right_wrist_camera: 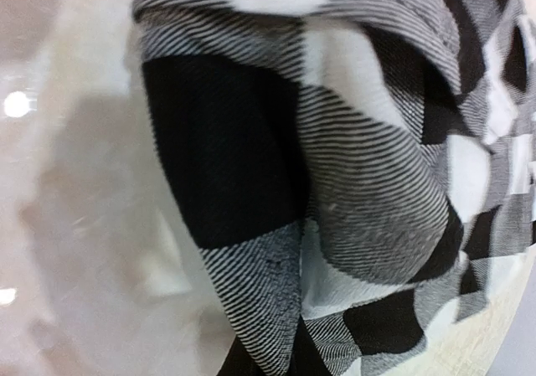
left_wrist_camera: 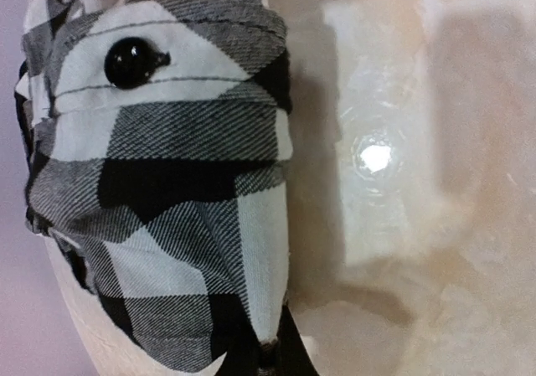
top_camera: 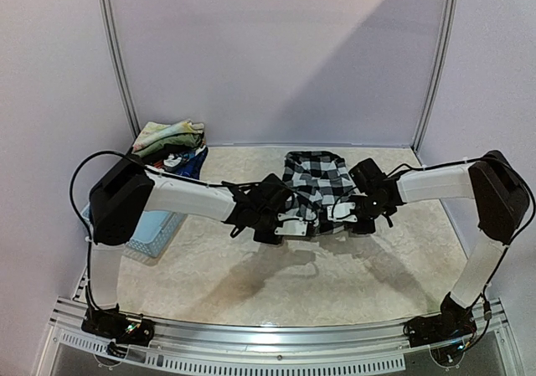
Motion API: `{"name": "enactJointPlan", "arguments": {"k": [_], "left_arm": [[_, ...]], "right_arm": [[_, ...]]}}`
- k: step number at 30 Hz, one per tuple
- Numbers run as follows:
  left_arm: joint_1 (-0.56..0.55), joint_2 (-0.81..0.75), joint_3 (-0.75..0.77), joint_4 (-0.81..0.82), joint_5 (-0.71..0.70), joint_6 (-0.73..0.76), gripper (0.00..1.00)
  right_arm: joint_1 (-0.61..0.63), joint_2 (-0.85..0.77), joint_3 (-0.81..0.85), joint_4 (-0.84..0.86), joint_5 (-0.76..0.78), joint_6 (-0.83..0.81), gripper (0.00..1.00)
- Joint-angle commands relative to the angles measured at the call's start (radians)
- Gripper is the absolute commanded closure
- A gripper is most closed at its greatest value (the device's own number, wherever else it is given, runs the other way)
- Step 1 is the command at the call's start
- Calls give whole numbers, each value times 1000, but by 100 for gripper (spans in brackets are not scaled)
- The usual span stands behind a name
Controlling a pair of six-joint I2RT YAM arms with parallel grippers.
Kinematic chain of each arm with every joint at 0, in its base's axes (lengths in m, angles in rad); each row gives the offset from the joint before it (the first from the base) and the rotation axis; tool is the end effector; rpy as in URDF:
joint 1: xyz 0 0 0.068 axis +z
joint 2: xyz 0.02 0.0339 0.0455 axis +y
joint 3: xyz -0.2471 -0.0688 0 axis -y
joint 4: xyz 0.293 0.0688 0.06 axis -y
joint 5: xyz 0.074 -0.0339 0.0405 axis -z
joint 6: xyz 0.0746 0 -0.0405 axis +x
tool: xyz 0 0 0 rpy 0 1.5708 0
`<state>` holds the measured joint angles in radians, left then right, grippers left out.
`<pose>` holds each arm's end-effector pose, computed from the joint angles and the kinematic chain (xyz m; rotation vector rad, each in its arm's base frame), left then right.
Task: Fold and stack the mixed laundry pile
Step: Pick up the 2/3-rectangle-folded shirt from the center of the board, then fold the 2/3-rectangle-folded shirt at the center of the board.
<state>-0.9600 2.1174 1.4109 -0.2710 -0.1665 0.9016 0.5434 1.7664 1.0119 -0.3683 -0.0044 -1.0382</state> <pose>0.2927 -0.3966 0.0577 1.9970 1.5676 0.1890 0.3311 0.2004 0.0650 -1.9222 1.8996 -0.1450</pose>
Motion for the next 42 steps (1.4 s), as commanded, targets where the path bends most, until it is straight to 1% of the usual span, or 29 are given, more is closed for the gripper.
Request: {"name": "enactJointPlan", "arguments": {"k": [1,3,7,12,16,20,27,30,33,35,37,38,39,40,41,42], "left_arm": [[-26,-155,-5,-68,-4,-36,100],[-34,-201,0,-105,11,-53,100],[-45,-254,60,-244,93,-103,100],[-55,-301,121,-355,208,-196,100],[-50,-307,151,-386,262,-253,100],[-16,-266,218,-398,334,-319,100],[89,-127,380,-407,435,-413,100],[135,-41,470,-405,464,-473,100],[193,66,563,-380,494,-568,100],[240,145,638,-351,507,-639,100],[273,237,734,-319,491,-697,100],[288,293,788,-301,460,-734,100],[303,350,866,-298,426,-771,96],[318,415,949,-307,392,-819,90],[331,470,1034,-322,360,-866,80],[341,509,1106,-338,344,-904,73]], "right_arm": [[2,-148,9,-199,-95,58,94],[4,-195,31,-273,-132,64,95],[7,-297,69,-416,-188,71,96],[8,-366,140,-587,-270,96,96],[9,-389,193,-670,-306,120,96],[-5,-353,248,-712,-321,113,96],[-140,-182,457,-794,-441,67,95],[-188,-58,568,-830,-485,47,95],[-246,89,703,-839,-543,54,95],[-283,204,818,-847,-570,71,94],[-306,315,942,-828,-567,105,93],[-313,394,1004,-791,-555,131,88],[-318,441,1086,-764,-541,171,82],[-320,505,1145,-742,-522,195,77],[-322,584,1223,-732,-500,230,69],[-326,630,1309,-740,-479,260,61]]}}
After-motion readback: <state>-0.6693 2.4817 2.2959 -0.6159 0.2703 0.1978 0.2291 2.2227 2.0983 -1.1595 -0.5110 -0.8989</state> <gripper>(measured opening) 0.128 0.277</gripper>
